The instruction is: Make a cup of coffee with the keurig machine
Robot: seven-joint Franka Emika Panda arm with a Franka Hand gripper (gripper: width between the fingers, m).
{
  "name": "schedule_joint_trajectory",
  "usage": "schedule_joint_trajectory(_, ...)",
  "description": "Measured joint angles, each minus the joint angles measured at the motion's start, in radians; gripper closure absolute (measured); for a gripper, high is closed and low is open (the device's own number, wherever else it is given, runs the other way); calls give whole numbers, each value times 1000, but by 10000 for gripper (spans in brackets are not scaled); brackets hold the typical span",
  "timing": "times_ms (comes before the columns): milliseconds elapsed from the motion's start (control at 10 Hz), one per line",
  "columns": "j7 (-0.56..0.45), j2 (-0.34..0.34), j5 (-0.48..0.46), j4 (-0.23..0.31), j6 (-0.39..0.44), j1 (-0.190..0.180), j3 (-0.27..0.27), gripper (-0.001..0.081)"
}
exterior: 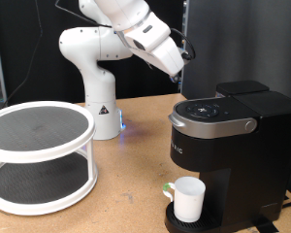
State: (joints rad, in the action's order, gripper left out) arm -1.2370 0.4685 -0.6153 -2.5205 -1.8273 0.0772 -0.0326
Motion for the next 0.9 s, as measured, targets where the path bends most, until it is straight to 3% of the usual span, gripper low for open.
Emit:
schedule_joint_trajectory(100,6,0,55,0,0,1,-11,-1)
schedule_joint_trajectory(300,74,0,237,2,-50,5,-85,-1)
schedule_joint_trajectory(400,82,-1,262,11,-51,2,-110,-1)
schedule_joint_trajectory(900,122,-82,187,156,10,-25,-131,-1)
